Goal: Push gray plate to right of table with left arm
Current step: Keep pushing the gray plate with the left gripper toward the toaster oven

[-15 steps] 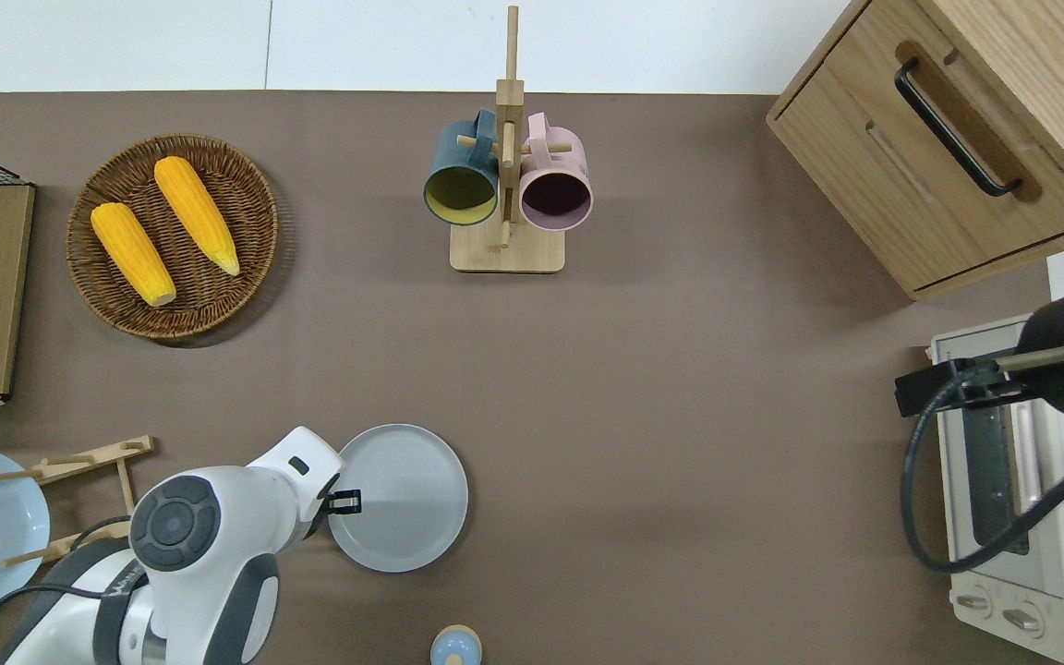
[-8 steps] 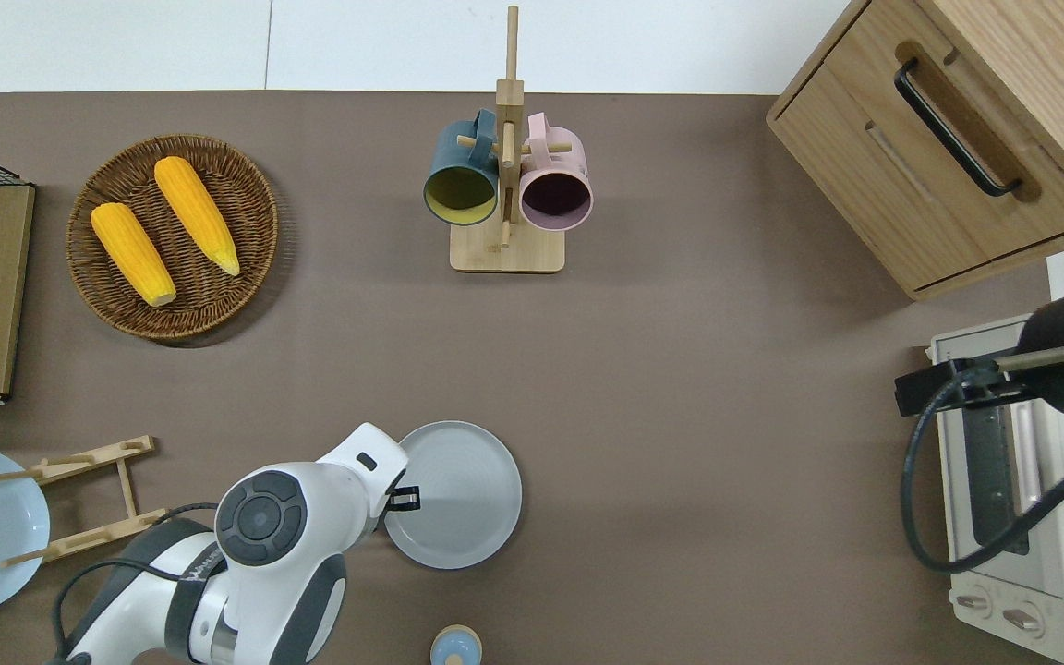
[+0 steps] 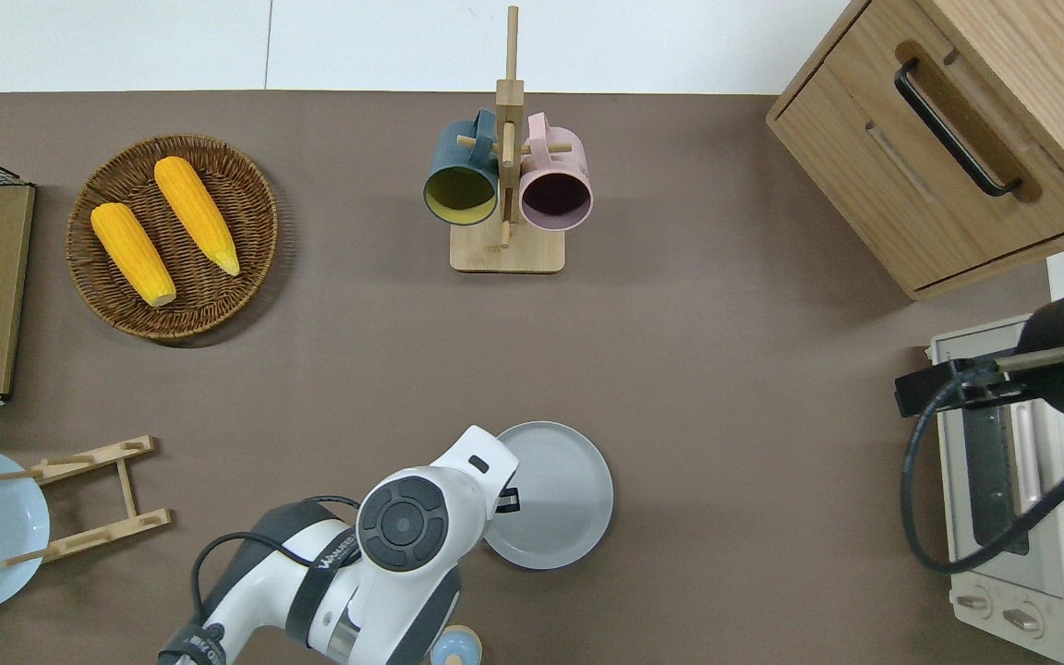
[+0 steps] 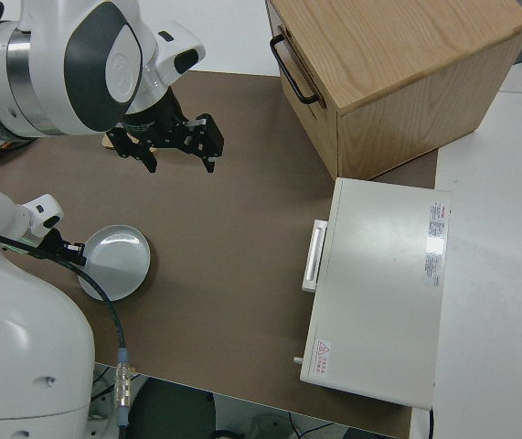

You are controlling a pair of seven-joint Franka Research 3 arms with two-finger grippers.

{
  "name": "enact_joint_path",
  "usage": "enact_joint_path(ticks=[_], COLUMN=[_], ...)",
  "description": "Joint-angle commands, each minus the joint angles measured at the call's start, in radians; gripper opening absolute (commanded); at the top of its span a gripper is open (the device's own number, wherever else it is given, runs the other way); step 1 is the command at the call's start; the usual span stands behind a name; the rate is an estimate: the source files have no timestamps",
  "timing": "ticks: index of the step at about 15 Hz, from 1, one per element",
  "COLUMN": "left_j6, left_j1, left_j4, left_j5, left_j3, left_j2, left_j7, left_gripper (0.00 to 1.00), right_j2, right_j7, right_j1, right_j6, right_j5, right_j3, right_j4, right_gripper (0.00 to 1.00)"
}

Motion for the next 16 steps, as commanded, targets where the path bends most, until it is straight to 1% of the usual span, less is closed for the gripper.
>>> enact_joint_path(ticks=[1, 4, 9, 11, 12, 14, 16], left_j6=[0.003, 0.003, 0.001, 0.003, 0.003, 0.001, 0.001], left_j1=[-0.014, -0.037, -0.082, -0.095, -0.096, -0.103, -0.106], left_j4=[0.105, 0.145, 0.251, 0.265, 0.289, 0.314, 0.322], left_j5=[0.005, 0.005, 0.011, 0.063, 0.077, 0.080, 0.080], left_j3=[-0.027, -0.028, -0.027, -0.028, -0.028, -0.028, -0.028], left_j2=[0.106, 0.135, 0.209, 0.229, 0.243, 0.263, 0.269], left_j7=[-0.084, -0.109, -0.192, -0.227, -0.254, -0.269, -0.270], left_gripper=[0.00, 0.00, 0.00, 0.00, 0.00, 0.00, 0.00], right_j2=[-0.002, -0.002, -0.002, -0.002, -0.002, -0.002, -0.002], right_j7=[0.013, 0.013, 0.012, 0.012, 0.013, 0.012, 0.012], right_j1=[-0.019, -0.019, -0.019, -0.019, -0.019, -0.019, -0.019], right_j6=[-0.016, -0.016, -0.016, -0.016, -0.016, -0.016, -0.016], right_j5=[0.004, 0.004, 0.004, 0.004, 0.004, 0.004, 0.004], right_j3=[0.016, 0.016, 0.016, 0.016, 0.016, 0.016, 0.016], right_j4=[0.009, 0.009, 0.009, 0.009, 0.009, 0.009, 0.009], right_gripper=[0.983, 0.983, 0.983, 0.983, 0.983, 0.983, 0.983])
